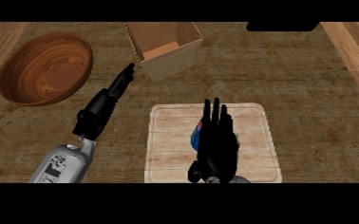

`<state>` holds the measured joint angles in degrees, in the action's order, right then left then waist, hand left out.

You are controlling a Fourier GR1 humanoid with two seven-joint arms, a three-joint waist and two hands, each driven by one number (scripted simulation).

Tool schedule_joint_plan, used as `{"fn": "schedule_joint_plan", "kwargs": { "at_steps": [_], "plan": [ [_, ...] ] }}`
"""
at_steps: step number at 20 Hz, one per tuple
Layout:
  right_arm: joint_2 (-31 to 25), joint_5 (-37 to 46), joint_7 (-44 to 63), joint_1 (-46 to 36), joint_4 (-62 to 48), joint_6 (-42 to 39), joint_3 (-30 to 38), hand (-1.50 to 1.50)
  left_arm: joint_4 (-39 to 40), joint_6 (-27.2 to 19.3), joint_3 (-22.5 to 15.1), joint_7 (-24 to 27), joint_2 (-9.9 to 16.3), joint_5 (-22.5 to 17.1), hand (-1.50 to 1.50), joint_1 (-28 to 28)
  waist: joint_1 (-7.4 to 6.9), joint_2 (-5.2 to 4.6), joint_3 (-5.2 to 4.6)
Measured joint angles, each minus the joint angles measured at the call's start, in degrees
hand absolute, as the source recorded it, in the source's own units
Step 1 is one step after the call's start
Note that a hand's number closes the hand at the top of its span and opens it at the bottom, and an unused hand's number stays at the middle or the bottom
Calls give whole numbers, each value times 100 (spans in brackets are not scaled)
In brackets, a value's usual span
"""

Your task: Pick the can from the cutting board and place it in the cardboard box

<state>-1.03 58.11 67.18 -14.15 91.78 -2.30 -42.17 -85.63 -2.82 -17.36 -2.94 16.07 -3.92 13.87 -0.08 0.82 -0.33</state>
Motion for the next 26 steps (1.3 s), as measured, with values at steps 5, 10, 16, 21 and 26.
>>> {"fn": "schedule_joint_plan", "kwargs": {
  "at_steps": [5, 10, 16, 21, 26],
  "plan": [
    [-9, -28, -82, -59, -107, 21, 81, 150, 25, 138, 99, 12, 25, -36, 0, 0, -16, 23, -9],
    [-11, 128, -205, -146, -258, 21, 63, 150, -67, 196, 166, -80, 12, -30, 0, -6, -25, 40, -15],
    [-69, 207, -1097, -644, -607, -223, -164, 150, -31, 235, 128, -25, -87, 71, 0, 19, -92, -3, -13],
    [-249, -80, -2811, -1349, -802, -536, -719, 150, -24, 282, 93, -60, -137, 81, 0, 152, -247, -89, 9],
    [-305, -68, -4022, -1916, -1044, -230, -583, 150, -67, 267, 151, -104, -138, 155, 0, 47, -128, -90, 26]
  ]
}}
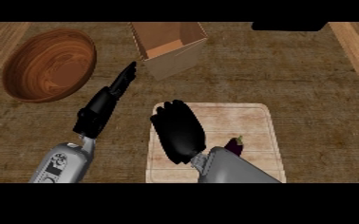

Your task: Pick the can from the cutting board and place it in the cardboard box

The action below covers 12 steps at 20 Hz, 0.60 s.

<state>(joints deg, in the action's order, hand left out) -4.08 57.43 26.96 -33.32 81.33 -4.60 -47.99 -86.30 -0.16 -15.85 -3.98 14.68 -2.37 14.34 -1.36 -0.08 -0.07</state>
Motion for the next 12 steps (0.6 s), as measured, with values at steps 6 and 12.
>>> {"fn": "schedule_joint_plan", "kwargs": {
  "at_steps": [6, 12],
  "plan": [
    [35, -50, -380, -139, 860, -355, 351, 150, -59, 92, 150, 10, 5, 29, 0, -174, 109, 15, 5],
    [68, -497, -293, -76, 2321, -1066, 807, 150, -192, 107, 206, -50, -33, 105, 0, -282, 156, 28, 7]
  ]
}}
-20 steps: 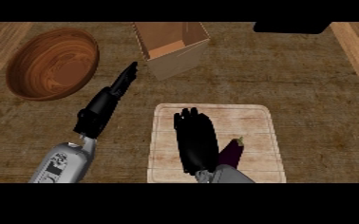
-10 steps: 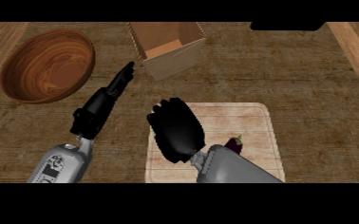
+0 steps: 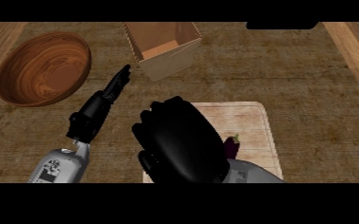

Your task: Pick the can from the cutting board and place it in the cardboard box

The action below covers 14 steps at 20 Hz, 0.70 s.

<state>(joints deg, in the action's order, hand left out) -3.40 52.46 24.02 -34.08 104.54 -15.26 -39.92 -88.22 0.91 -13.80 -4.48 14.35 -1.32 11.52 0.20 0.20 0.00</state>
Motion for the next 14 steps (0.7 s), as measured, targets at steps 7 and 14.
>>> {"fn": "schedule_joint_plan", "kwargs": {
  "at_steps": [7, 14],
  "plan": [
    [266, -392, 858, -269, 962, -393, 569, 150, 76, 116, 101, 61, -79, 53, 0, 0, -12, -4, -2],
    [326, -540, 1223, -1030, 473, -308, 1262, 150, 86, 206, 179, -84, -210, 153, 0, 118, -41, -14, -3]
  ]
}}
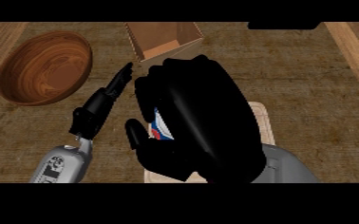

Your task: Pick the can from the cutting board and place it in the cardboard box

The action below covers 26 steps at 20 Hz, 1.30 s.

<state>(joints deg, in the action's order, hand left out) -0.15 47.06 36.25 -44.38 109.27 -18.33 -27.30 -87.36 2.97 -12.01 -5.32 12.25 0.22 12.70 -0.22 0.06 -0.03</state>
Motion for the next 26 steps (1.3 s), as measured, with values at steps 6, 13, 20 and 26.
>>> {"fn": "schedule_joint_plan", "kwargs": {
  "at_steps": [6, 13, 20, 26],
  "plan": [
    [-5, -256, -328, -845, -1196, 289, 728, 150, 16, 56, 9, 44, -107, 104, 0, -18, -39, -11, 1],
    [10, -522, -715, -1729, -2750, 992, 1171, 150, 28, 164, 83, 156, -139, 179, 0, -102, -72, -20, -1],
    [13, -345, -1116, -2373, -4291, 1712, 1239, 150, -13, 175, 149, 103, -230, 242, 0, -75, -89, -25, -1],
    [8, -187, -1762, -2744, -5770, 2250, 1229, 150, -80, 217, 147, -84, -309, 274, 0, 57, -139, -45, -2]
  ]
}}
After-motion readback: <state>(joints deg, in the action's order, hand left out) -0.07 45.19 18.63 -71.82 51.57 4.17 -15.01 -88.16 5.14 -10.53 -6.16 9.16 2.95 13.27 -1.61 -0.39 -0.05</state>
